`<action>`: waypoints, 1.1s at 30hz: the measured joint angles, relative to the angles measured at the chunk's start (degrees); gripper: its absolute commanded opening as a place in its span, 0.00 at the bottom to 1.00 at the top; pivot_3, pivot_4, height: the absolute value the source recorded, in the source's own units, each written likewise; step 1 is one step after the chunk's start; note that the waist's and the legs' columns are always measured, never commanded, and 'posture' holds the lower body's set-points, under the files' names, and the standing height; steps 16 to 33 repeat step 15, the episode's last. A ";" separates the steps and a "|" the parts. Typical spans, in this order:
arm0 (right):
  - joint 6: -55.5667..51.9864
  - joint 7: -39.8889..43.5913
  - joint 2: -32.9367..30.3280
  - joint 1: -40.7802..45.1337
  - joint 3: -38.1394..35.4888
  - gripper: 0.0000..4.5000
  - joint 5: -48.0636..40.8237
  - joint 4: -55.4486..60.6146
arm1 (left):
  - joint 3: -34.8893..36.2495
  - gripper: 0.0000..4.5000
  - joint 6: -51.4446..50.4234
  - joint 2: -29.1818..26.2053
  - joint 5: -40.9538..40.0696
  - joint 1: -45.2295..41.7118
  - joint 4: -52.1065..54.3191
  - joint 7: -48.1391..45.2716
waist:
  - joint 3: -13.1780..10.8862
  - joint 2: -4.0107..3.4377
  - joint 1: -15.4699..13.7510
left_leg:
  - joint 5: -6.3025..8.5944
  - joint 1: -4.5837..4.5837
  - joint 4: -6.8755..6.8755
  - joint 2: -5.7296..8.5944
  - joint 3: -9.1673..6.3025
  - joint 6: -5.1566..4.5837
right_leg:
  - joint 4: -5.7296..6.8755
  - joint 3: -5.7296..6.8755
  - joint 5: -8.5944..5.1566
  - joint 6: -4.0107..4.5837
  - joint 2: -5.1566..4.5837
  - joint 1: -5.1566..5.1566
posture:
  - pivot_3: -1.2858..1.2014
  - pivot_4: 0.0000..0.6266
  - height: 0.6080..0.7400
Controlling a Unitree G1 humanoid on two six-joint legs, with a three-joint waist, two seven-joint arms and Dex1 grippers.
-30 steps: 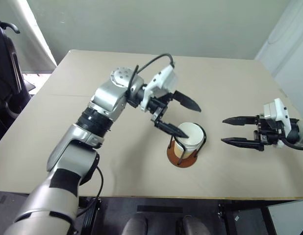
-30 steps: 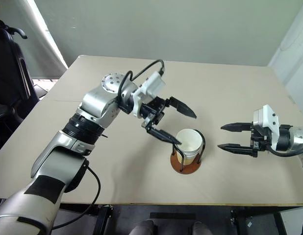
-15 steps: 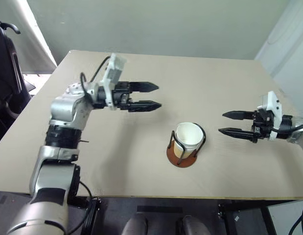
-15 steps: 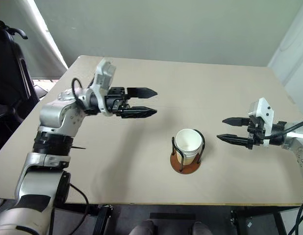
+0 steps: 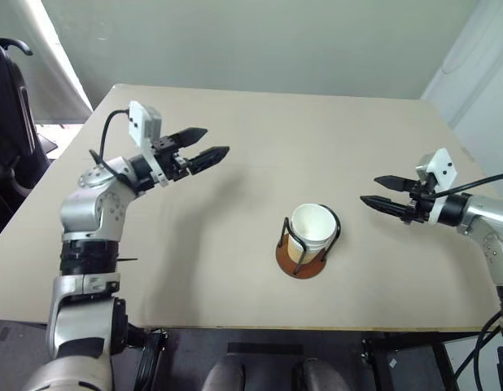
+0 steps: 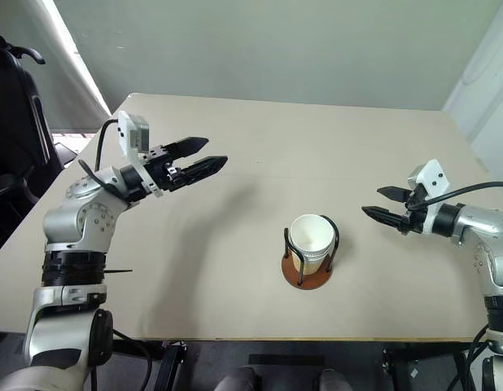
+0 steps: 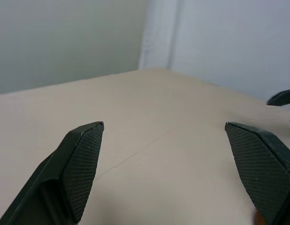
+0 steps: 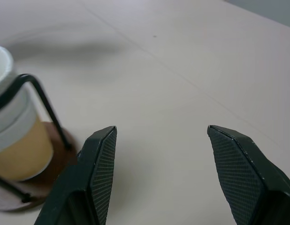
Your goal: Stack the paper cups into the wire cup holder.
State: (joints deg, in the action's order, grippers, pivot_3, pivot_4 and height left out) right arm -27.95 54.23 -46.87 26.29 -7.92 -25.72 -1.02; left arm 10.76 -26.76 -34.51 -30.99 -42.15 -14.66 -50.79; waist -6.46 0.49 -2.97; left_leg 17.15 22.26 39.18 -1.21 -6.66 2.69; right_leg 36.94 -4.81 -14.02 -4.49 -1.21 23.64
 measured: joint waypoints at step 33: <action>-0.09 0.21 0.81 0.25 -0.14 0.69 -0.31 -0.78 | 2.03 0.98 -3.62 -2.17 -2.57 6.96 5.45 -0.59 | 0.00 0.00 -0.13 | -0.01 -0.05 -0.06 0.00 0.04 0.02 | 0.06 -0.03 -0.01 0.10 -0.01 0.00 | 0.52 0.24 1.00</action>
